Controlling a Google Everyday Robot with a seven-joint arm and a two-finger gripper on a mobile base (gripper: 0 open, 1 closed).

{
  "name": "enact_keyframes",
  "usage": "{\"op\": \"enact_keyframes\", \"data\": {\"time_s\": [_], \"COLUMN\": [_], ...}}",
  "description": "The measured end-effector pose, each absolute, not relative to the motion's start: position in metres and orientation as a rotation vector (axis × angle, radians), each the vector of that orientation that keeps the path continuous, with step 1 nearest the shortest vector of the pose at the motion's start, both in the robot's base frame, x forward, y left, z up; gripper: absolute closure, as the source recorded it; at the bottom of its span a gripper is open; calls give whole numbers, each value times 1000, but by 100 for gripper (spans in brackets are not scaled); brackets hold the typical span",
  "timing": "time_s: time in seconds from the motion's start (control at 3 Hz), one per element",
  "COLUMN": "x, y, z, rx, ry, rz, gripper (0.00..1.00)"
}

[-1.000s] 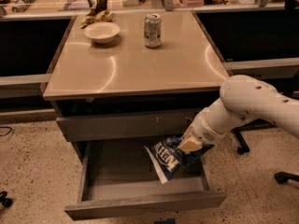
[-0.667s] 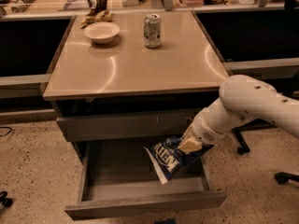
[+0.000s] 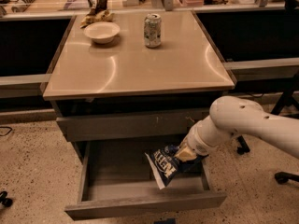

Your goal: Place blue chip bag into middle drawer

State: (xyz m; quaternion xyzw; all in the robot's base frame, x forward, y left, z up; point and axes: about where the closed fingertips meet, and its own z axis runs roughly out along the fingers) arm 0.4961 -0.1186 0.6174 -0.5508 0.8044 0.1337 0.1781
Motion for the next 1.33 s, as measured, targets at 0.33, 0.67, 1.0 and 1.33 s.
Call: {"op": "enact_keyframes", "data": {"time_s": [0.33, 0.67, 1.0, 1.33], "x": [522, 522, 520, 526], "y": [-114, -114, -121, -133], "z": [570, 570, 556, 525], "rx": [-1517, -1518, -1538, -1506], "ry": [2250, 2250, 2264, 2257], "rz": [306, 306, 237, 186], "gripper": [100, 100, 100, 100]}}
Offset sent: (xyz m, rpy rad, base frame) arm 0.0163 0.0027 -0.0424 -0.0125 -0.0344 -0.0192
